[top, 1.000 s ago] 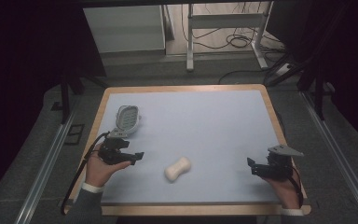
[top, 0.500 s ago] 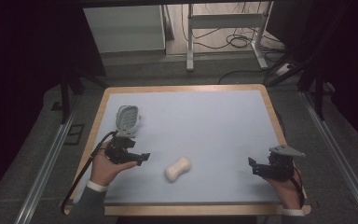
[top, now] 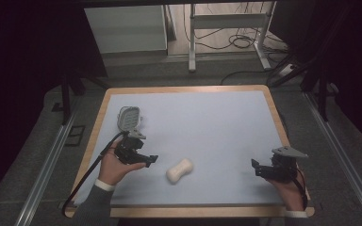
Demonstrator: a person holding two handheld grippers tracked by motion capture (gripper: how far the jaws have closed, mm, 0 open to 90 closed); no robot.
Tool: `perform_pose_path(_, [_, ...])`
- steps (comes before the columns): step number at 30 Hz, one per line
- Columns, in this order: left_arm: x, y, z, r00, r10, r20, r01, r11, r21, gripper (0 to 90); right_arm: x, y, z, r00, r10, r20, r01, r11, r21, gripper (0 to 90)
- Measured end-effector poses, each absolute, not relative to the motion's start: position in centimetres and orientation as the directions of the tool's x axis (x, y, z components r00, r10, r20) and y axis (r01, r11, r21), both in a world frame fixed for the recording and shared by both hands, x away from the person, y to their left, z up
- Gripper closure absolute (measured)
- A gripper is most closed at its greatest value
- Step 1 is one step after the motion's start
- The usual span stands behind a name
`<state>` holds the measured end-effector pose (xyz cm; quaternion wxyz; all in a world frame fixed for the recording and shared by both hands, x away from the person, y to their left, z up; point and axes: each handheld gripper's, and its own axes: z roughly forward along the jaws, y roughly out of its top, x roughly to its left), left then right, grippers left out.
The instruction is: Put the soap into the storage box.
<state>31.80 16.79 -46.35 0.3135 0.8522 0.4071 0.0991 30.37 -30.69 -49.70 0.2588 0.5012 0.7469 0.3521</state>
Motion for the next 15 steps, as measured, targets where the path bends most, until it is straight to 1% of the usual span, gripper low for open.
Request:
perform_pose_path(12, [31.5,14.3,-46.2,0.686,0.725,-0.058,0.603,-0.523,0.602,21.3,30.4,-30.7,-49.9,-0.359,0.933,-0.034,0.573,0.249,0.781,6.8])
perform_pose_path(15, [31.6,13.0,-46.7,0.704,0.708,-0.055,0.597,-0.548,0.586,21.3,30.4,-30.7,-49.9,-0.359,0.933,-0.034,0.574,0.250,0.780,6.7])
